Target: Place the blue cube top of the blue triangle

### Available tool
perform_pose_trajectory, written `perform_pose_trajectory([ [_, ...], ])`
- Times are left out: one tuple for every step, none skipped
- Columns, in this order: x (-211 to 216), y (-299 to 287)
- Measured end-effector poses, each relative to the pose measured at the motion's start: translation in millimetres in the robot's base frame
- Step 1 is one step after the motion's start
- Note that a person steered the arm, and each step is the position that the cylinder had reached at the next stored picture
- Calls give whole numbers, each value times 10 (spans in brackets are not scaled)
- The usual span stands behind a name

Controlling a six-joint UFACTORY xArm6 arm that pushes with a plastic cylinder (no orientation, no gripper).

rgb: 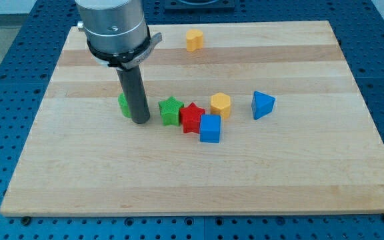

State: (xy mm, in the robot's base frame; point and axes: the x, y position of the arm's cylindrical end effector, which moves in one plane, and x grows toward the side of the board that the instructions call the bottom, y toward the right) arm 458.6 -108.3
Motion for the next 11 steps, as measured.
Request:
perform_pose_trajectory([
  [-299,-44],
  [-414,-172],
  [-458,-280],
  [-458,-337],
  [-458,-392],
  [-454,-151],
  [-454,-43],
  [-523,-43],
  [-542,-255],
  [-542,-257],
  [-542,-382],
])
